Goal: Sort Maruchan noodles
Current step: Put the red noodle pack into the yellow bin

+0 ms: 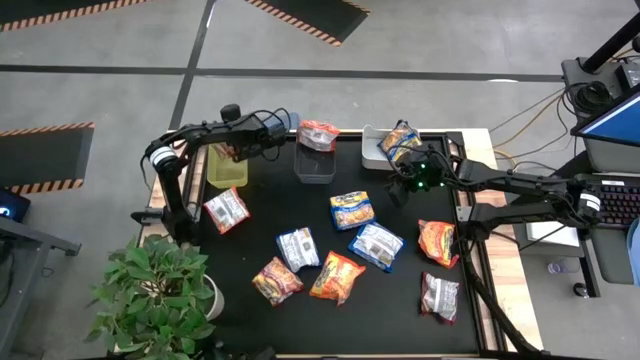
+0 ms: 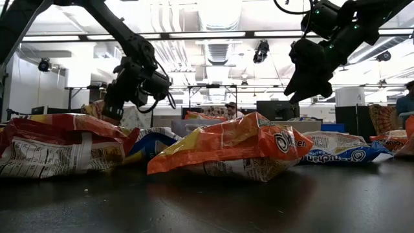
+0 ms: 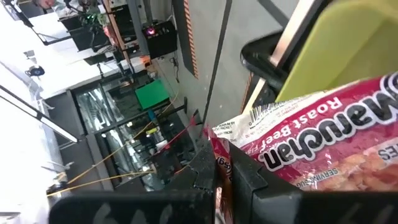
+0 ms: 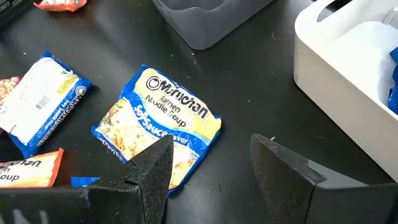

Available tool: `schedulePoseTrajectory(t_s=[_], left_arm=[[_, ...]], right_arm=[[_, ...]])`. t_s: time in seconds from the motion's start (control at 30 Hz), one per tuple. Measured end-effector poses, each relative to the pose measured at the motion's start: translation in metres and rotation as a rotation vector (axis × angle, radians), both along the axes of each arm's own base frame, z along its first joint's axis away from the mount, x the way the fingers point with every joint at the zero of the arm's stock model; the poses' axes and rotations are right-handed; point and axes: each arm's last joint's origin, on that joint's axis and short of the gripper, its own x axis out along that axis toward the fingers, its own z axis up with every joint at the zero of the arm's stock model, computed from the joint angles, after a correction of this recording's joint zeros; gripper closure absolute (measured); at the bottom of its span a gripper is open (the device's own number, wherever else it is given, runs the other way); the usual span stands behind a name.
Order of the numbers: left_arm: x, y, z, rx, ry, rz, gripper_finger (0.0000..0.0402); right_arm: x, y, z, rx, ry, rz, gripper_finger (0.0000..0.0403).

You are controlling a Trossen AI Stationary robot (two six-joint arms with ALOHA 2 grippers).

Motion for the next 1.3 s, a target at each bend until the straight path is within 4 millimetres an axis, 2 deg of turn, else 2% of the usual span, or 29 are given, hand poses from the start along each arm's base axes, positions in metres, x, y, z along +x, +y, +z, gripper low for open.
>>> schedulePoseTrajectory(t_s=[0.33,0.83,1.07,1.3], left_arm=[[0.007,0.004,-0.005,0.02,-0.127,0.012,0.0387],[0.009,0.001,-0.011,0.086,-0.196,0.032,0.0295],[0.024,-0.018,-0.007,0.089,-0.211,-0.042,0.0266],[0.041,-0.047,0.008,0.096,-0.27,-0.144,0.0269]], right_arm=[[0.0,0.0,0.0,0.0,0.0,0.0,0.02],[0.0,0.0,0.0,0.0,-0.001,-0.001,0.02],[0.001,-0.001,0.001,0.018,-0.025,-0.023,0.02],[0.003,-0.001,0.004,0.012,-0.059,-0.03,0.02]])
